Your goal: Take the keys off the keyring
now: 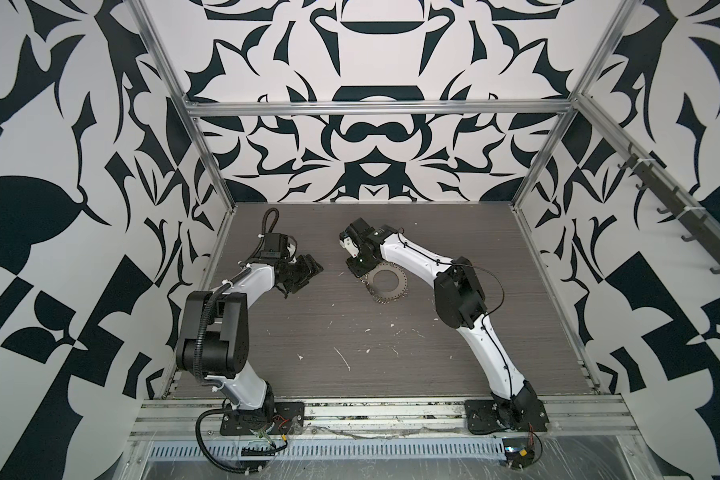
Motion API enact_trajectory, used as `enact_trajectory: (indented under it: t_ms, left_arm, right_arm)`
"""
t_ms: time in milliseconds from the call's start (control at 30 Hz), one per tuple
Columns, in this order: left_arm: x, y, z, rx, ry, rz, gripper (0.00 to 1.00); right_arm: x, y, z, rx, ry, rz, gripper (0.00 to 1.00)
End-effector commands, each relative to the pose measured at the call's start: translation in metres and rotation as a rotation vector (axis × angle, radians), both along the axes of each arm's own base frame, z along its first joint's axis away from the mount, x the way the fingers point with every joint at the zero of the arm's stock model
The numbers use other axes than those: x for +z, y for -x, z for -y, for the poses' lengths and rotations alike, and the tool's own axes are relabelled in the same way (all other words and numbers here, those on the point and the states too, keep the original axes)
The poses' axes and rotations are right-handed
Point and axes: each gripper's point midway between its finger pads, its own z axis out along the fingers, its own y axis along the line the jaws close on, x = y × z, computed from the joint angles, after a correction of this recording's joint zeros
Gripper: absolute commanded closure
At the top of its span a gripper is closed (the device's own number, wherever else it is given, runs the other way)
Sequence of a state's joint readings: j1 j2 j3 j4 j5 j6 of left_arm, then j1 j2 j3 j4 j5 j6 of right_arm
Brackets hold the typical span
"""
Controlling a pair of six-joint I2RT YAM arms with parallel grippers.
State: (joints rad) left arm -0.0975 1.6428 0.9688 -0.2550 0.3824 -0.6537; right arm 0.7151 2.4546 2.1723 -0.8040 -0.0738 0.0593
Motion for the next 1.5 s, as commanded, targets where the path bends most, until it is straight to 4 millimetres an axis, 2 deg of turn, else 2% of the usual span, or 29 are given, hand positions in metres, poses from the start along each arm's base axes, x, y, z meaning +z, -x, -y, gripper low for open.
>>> enact_trajectory:
  t_ms: [0,100,267,367,467,533,633,733,867,1000,1133,1267,1467]
  left_arm:
    - [0.001,0.009,-0.003,-0.003,-0.004,-0.013,0.30]
    - [0.003,0.008,-0.003,-0.003,-0.006,-0.010,0.30]
    - [0.006,0.008,-0.006,-0.002,-0.012,-0.003,0.30]
    - [0.009,0.009,-0.007,-0.010,-0.025,0.013,0.30]
    - [0.020,0.008,-0.005,-0.053,-0.032,0.068,0.33]
    - [0.032,0.007,-0.001,-0.092,-0.029,0.131,0.35]
    - [0.053,0.008,0.005,-0.159,-0.024,0.236,0.38]
    - [0.075,0.010,0.009,-0.202,-0.023,0.330,0.40]
    - [0.108,0.018,0.025,-0.310,-0.028,0.494,0.42]
    - [0.148,0.035,0.044,-0.441,-0.065,0.728,0.44]
    - [0.172,0.050,0.055,-0.512,-0.051,0.902,0.50]
    - [0.181,0.062,0.059,-0.543,-0.046,1.017,0.55]
    - [0.173,0.069,0.068,-0.598,-0.008,1.062,0.62]
  right_arm:
    - [0.022,-0.004,-0.004,0.010,-0.008,0.035,0.81]
    - [0.020,-0.003,-0.003,0.015,0.006,0.031,0.84]
    - [0.025,-0.001,-0.004,0.018,0.003,0.032,1.00]
    - [0.043,0.000,-0.006,0.021,-0.028,0.055,1.00]
    - [0.075,0.003,-0.007,0.016,-0.092,0.101,1.00]
    - [0.100,0.006,-0.005,0.001,-0.151,0.142,1.00]
    - [0.126,0.015,0.003,-0.028,-0.216,0.192,1.00]
    - [0.141,0.025,0.015,-0.060,-0.269,0.211,1.00]
    - [0.155,0.039,0.021,-0.084,-0.363,0.205,1.00]
    - [0.170,0.052,0.023,-0.097,-0.455,0.189,1.00]
    - [0.185,0.059,0.025,-0.118,-0.560,0.167,1.00]
    - [0.199,0.067,0.025,-0.137,-0.678,0.137,1.00]
    - [0.207,0.071,0.031,-0.186,-0.758,0.116,1.00]
